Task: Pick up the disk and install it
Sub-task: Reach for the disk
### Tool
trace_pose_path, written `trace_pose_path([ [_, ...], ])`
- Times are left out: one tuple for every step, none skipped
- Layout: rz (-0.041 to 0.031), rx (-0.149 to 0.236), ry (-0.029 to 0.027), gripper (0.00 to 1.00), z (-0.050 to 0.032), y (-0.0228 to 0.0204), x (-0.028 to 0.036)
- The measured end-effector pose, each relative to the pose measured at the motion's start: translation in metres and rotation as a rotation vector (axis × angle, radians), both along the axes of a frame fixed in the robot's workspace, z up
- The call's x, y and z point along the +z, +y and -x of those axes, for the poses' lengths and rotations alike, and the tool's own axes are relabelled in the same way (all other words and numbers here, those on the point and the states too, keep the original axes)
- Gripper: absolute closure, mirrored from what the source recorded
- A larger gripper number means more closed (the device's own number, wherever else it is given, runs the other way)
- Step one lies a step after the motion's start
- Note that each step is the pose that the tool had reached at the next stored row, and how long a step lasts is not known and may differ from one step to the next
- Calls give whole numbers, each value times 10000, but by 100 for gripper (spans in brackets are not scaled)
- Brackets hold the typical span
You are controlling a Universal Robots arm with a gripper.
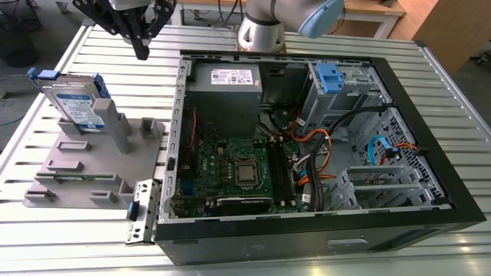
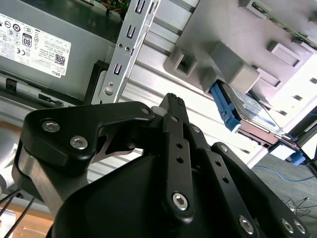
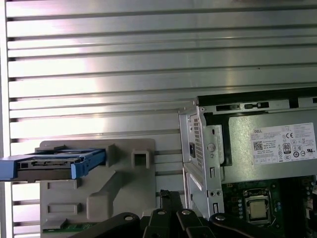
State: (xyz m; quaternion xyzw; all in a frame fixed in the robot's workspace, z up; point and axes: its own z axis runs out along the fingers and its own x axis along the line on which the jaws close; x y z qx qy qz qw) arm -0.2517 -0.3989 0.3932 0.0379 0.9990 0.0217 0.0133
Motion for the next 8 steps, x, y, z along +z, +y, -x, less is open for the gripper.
trace_pose_path([
  [0, 1, 0, 89, 7, 0, 0],
  [0, 0, 0, 89, 16, 0, 0],
  [0, 1, 0, 89, 25, 0, 0],
  [1, 1, 0, 89, 35, 0, 0],
  [0, 1, 0, 89, 45, 0, 0],
  [-1, 1, 0, 89, 55, 0, -1],
  [0, 1, 1, 89, 66, 0, 0],
  [0, 1, 0, 89, 76, 0, -1],
])
